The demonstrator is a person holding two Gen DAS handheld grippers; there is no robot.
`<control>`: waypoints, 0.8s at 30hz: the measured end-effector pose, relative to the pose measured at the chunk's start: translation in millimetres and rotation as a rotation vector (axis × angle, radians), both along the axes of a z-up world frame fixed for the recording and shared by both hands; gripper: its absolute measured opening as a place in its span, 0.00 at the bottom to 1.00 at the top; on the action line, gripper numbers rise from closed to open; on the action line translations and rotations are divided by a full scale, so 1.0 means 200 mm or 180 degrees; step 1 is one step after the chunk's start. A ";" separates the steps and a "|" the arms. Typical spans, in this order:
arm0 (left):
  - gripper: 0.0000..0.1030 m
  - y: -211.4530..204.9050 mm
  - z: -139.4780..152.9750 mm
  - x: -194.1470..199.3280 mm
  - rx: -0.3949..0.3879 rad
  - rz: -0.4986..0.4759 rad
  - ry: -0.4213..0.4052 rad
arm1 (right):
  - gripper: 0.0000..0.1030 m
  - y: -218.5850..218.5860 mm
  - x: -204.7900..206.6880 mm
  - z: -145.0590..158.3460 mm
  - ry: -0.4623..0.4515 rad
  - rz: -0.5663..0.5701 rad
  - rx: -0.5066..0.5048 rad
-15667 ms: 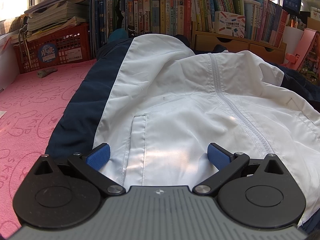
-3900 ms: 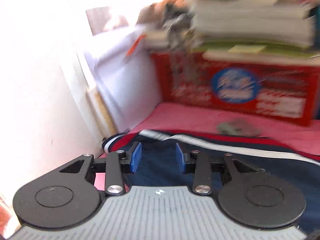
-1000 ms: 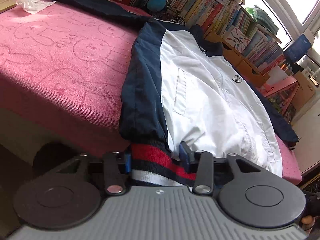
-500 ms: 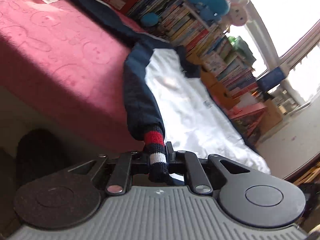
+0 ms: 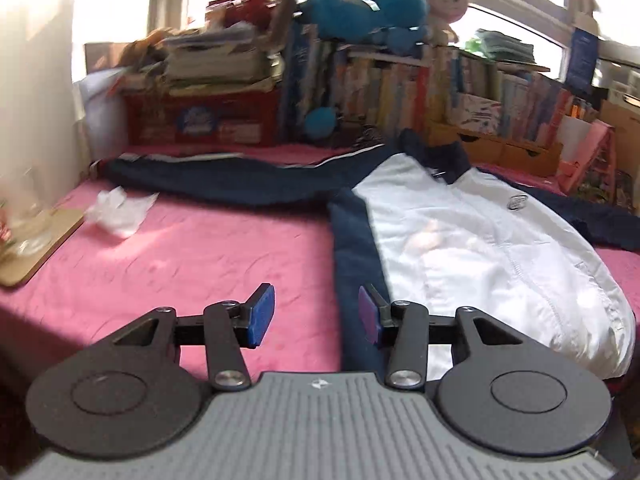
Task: Fold clothes
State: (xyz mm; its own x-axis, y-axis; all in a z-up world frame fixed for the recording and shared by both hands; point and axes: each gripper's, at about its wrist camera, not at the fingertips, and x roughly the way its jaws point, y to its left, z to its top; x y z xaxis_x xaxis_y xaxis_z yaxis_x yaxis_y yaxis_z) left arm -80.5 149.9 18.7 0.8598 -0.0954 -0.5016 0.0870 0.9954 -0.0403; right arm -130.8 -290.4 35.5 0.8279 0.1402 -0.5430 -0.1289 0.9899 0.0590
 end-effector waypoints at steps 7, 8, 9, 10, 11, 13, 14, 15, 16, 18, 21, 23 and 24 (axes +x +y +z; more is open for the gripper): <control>0.42 -0.51 -0.17 0.68 0.0606 -0.0636 -0.0056 | 0.58 0.36 0.47 -0.10 -0.0110 0.0287 -0.0179; 0.36 -0.53 -0.23 0.78 0.0781 -0.0552 0.0049 | 0.58 0.41 0.54 -0.13 -0.0009 0.0324 -0.0158; 0.33 -0.52 -0.28 0.86 0.0931 -0.0448 0.0184 | 0.58 0.44 0.60 -0.16 0.0085 0.0351 -0.0125; 0.29 -0.48 -0.32 0.92 0.1021 -0.0332 0.0254 | 0.58 0.47 0.65 -0.19 0.0185 0.0386 -0.0075; 0.30 -0.41 -0.35 0.96 0.1097 -0.0205 0.0264 | 0.58 0.49 0.68 -0.20 0.0229 0.0411 -0.0055; 0.29 -0.26 -0.39 1.02 0.1276 0.0134 0.0294 | 0.58 0.53 0.73 -0.23 0.0301 0.0457 -0.0025; 0.28 -0.19 -0.40 1.04 0.1318 0.0250 0.0307 | 0.58 0.55 0.75 -0.24 0.0337 0.0479 -0.0009; 0.28 -0.15 -0.39 1.04 0.1295 0.0279 0.0315 | 0.58 0.57 0.78 -0.24 0.0362 0.0507 -0.0024; 0.29 -0.10 -0.39 1.04 0.1273 0.0308 0.0322 | 0.59 0.59 0.80 -0.25 0.0373 0.0520 -0.0058; 0.32 -0.02 -0.38 1.04 0.1255 0.0356 0.0327 | 0.59 0.64 0.84 -0.26 0.0387 0.0548 -0.0148; 0.32 -0.06 -0.40 1.00 0.1381 0.0413 0.0236 | 0.59 0.73 0.90 -0.27 0.0389 0.0617 -0.0295; 0.31 -0.08 -0.40 1.01 0.1445 0.0425 0.0211 | 0.59 0.79 0.93 -0.29 0.0377 0.0692 -0.0358; 0.31 -0.09 -0.40 1.02 0.1473 0.0426 0.0207 | 0.59 0.80 0.95 -0.30 0.0383 0.0724 -0.0368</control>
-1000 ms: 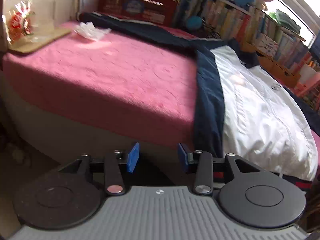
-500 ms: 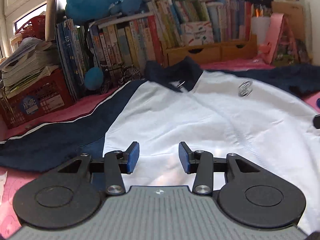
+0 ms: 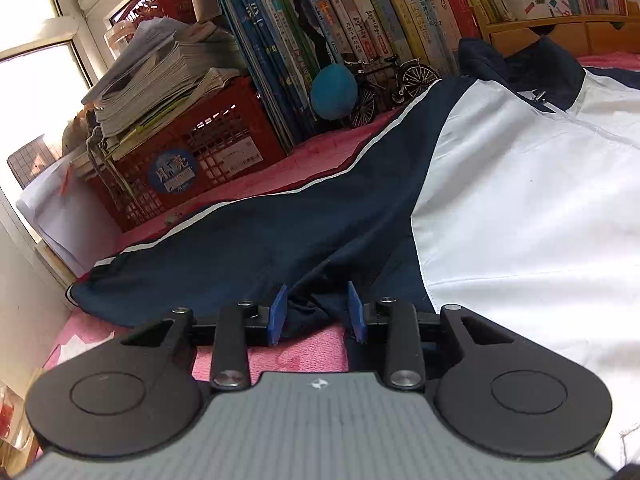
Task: Fold clothes
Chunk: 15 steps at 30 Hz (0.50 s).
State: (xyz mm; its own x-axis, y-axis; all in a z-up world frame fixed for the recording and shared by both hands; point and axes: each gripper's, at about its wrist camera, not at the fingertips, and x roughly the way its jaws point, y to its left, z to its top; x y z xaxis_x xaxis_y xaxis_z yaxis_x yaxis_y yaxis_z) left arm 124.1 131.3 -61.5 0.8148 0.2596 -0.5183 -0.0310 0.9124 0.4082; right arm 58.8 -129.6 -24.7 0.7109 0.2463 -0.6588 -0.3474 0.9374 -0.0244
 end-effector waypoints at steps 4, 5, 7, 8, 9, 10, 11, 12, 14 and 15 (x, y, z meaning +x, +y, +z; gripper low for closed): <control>0.32 0.04 0.02 0.02 -0.0188 0.0004 0.0012 | 0.59 -0.08 0.14 -0.06 0.0154 -0.0068 0.0043; 0.33 0.05 0.02 0.02 -0.0234 0.0007 0.0014 | 0.59 -0.13 0.19 -0.07 0.0192 -0.0163 0.0055; 0.33 0.06 0.03 0.03 -0.0283 0.0007 0.0016 | 0.60 -0.35 0.27 -0.09 0.0131 -0.0480 0.0045; 0.33 0.06 0.03 0.03 -0.0299 0.0006 0.0017 | 0.60 -0.47 0.31 -0.10 0.0103 -0.0714 -0.0010; 0.33 0.07 0.03 0.03 -0.0311 0.0006 0.0017 | 0.60 -0.58 0.34 -0.10 0.0075 -0.0948 -0.0066; 0.33 0.07 0.03 0.02 -0.0327 0.0005 0.0018 | 0.60 -0.72 0.37 -0.10 0.0089 -0.1176 -0.0061; 0.33 0.07 0.03 0.02 -0.0345 0.0005 0.0018 | 0.65 -0.85 0.39 -0.11 0.0094 -0.1472 -0.0049; 0.33 0.08 0.03 0.02 -0.0364 0.0005 0.0018 | 0.69 -0.98 0.39 -0.11 0.0118 -0.1801 -0.0081; 0.33 0.08 0.03 0.02 -0.0390 0.0007 0.0019 | 0.68 -1.20 0.38 -0.11 0.0147 -0.2412 -0.0191; 0.33 0.08 0.03 0.02 -0.0390 0.0010 0.0019 | 0.68 -1.28 0.36 -0.11 0.0180 -0.2641 -0.0251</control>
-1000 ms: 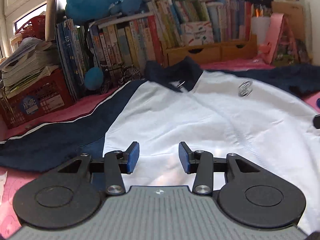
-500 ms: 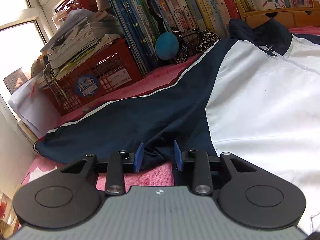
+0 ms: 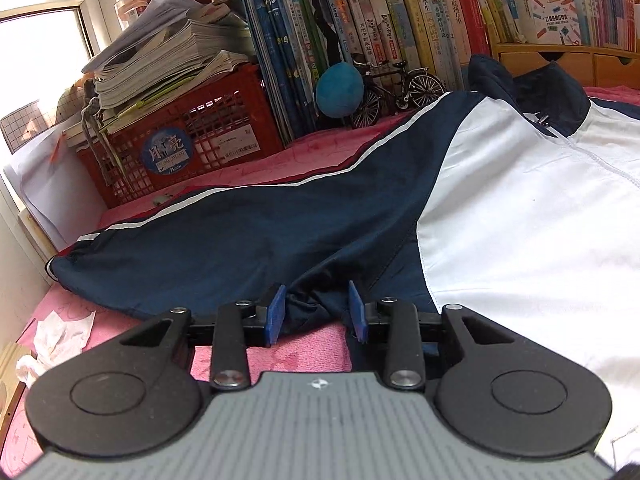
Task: Fold clothes
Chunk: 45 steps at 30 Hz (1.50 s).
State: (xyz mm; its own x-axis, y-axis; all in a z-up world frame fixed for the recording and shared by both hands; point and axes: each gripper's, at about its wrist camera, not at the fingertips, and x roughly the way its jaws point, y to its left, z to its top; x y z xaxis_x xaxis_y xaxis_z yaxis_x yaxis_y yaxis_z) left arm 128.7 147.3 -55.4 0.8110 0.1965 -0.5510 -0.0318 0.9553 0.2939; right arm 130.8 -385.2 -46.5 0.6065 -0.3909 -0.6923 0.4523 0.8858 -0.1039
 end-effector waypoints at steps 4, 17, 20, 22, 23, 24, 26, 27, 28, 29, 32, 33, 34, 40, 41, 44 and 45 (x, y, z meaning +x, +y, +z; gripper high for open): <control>0.32 0.01 0.14 0.00 -0.0106 0.0009 -0.0059 | 0.66 -0.14 -0.12 0.06 -0.0054 -0.0239 0.0083; 0.30 -0.70 0.08 0.32 0.0022 -0.1477 0.0128 | 0.26 0.96 0.17 0.08 0.0174 0.2109 0.0630; 0.30 -0.74 -0.01 0.58 -0.0064 -0.1210 0.0109 | 0.26 1.12 0.30 0.05 0.0128 0.2126 0.0527; 0.30 -0.70 -0.03 0.73 -0.0063 -0.0995 0.0070 | 0.26 1.18 0.41 0.04 0.0092 0.2131 0.0409; 0.30 -0.68 -0.03 0.80 -0.0050 -0.0882 0.0064 | 0.26 1.18 0.48 0.04 0.0090 0.2101 0.0373; 0.30 -0.66 -0.04 0.87 -0.0036 -0.0770 0.0057 | 0.26 1.18 0.55 0.04 0.0089 0.2068 0.0340; 0.30 -0.60 -0.04 0.98 0.0059 -0.0611 0.0049 | 0.26 1.16 0.67 0.02 0.0069 0.2008 0.0301; 0.30 -0.57 -0.04 1.02 0.0114 -0.0567 0.0044 | 0.26 1.15 0.73 0.01 0.0048 0.1977 0.0289; 0.33 -0.54 -0.04 1.06 0.0142 -0.0534 0.0043 | 0.26 1.15 0.78 -0.01 0.0015 0.1963 0.0254; 0.33 -0.51 -0.04 1.09 0.0136 -0.0490 0.0052 | 0.26 1.16 0.83 -0.02 -0.0021 0.1952 0.0214; 0.34 -0.45 -0.03 1.16 0.0070 -0.0461 0.0066 | 0.27 1.17 0.97 -0.05 -0.0103 0.1949 0.0060; 0.34 -0.43 -0.04 1.18 0.0106 -0.0383 0.0070 | 0.28 1.17 1.01 -0.06 -0.0126 0.1954 0.0001; 0.34 -0.41 -0.04 1.21 0.0099 -0.0320 0.0075 | 0.30 1.18 1.04 -0.07 -0.0159 0.1964 -0.0106; 0.35 -0.28 -0.02 1.25 -0.0401 -0.0234 0.0132 | 0.54 1.07 1.23 -0.12 -0.0331 0.1771 0.0091; 0.36 -0.26 -0.02 1.25 -0.0455 -0.0206 0.0131 | 0.62 1.03 1.27 -0.13 -0.0340 0.1692 0.0263; 0.33 -0.19 0.04 1.18 -0.0575 -0.0150 -0.0049 | 0.65 0.99 1.27 -0.14 -0.0360 0.1620 0.0386; 0.33 -0.16 0.07 1.12 -0.0696 -0.0228 -0.0172 | 0.65 1.01 1.27 -0.14 -0.0352 0.1625 0.0279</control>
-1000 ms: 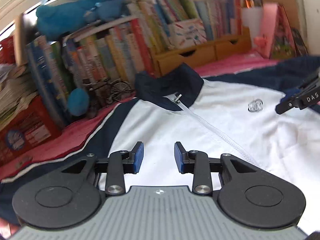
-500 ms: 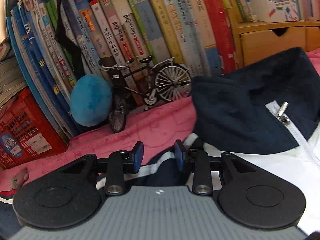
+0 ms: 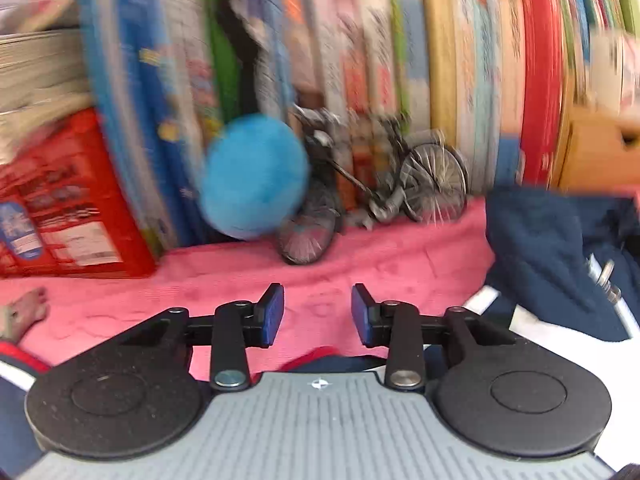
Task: Fold clothes
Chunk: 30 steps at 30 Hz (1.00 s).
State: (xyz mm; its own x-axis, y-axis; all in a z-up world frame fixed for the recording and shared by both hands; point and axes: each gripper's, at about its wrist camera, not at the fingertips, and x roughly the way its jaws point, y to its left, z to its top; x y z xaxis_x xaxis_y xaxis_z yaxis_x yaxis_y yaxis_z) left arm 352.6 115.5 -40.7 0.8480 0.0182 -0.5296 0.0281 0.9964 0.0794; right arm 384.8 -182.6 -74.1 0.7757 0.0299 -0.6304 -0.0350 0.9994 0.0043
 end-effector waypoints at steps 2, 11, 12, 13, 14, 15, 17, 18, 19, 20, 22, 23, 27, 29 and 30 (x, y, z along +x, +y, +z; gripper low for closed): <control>0.33 0.01 0.07 -0.14 -0.0106 -0.0275 -0.0222 | 0.65 0.05 -0.01 0.00 -0.0042 -0.0002 -0.0213; 0.36 -0.49 -0.10 -0.18 0.0771 -0.1172 0.0022 | 0.72 0.00 0.01 -0.02 0.0016 -0.0061 -0.0015; 0.36 -0.50 -0.12 -0.13 0.0761 -0.1050 0.0063 | 0.74 0.00 0.02 -0.02 0.0016 -0.0063 -0.0012; 0.36 -0.50 -0.11 -0.08 0.0794 -0.0941 0.0049 | 0.75 -0.01 0.01 -0.02 0.0022 -0.0071 0.0026; 0.39 -0.50 -0.11 -0.05 0.0826 -0.0842 0.0053 | 0.76 -0.03 0.01 -0.02 0.0029 -0.0080 0.0068; 0.40 -0.49 -0.12 -0.02 0.0855 -0.0758 0.0079 | 0.76 -0.05 0.00 -0.01 0.0042 -0.0073 0.0090; 0.40 -0.49 -0.11 0.02 0.0887 -0.0682 0.0092 | 0.76 -0.07 -0.06 0.04 -0.0028 -0.0087 0.0200; 0.40 -0.50 -0.11 0.02 0.0903 -0.0679 0.0089 | 0.76 -0.09 -0.09 0.06 -0.0066 -0.0095 0.0257; 0.40 -0.50 -0.11 0.02 0.0905 -0.0675 0.0089 | 0.77 -0.10 -0.13 0.08 -0.0150 -0.0040 0.0307; 0.40 -0.50 -0.10 0.02 0.0873 -0.0673 0.0097 | 0.76 -0.09 -0.18 0.10 -0.0221 0.0064 0.0344; 0.46 -0.47 -0.09 0.04 0.0719 -0.0641 0.0138 | 0.74 -0.05 -0.25 0.12 -0.0256 0.0377 0.0377; 0.53 -0.44 -0.09 0.04 0.0634 -0.0603 0.0163 | 0.67 -0.01 -0.29 0.12 -0.0246 0.0552 0.0386; 0.61 -0.37 -0.07 0.10 0.0369 -0.0520 0.0248 | 0.34 0.11 -0.32 0.05 0.0129 0.0877 0.0110; 0.61 -0.39 -0.08 0.10 0.0477 -0.0513 0.0216 | 0.36 0.11 -0.31 -0.01 0.0085 0.0801 -0.0189; 0.61 -0.41 -0.09 0.09 0.0550 -0.0510 0.0194 | 0.37 0.07 -0.30 -0.01 0.0021 0.0700 -0.0315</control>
State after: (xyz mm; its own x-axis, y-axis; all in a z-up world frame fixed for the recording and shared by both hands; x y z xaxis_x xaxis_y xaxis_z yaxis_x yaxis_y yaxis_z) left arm 371.4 34.0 -58.7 0.8139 -0.0192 -0.5807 0.1947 0.9507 0.2415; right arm 324.5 -168.0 -75.5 0.7533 0.1357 -0.6436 -0.2522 0.9633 -0.0922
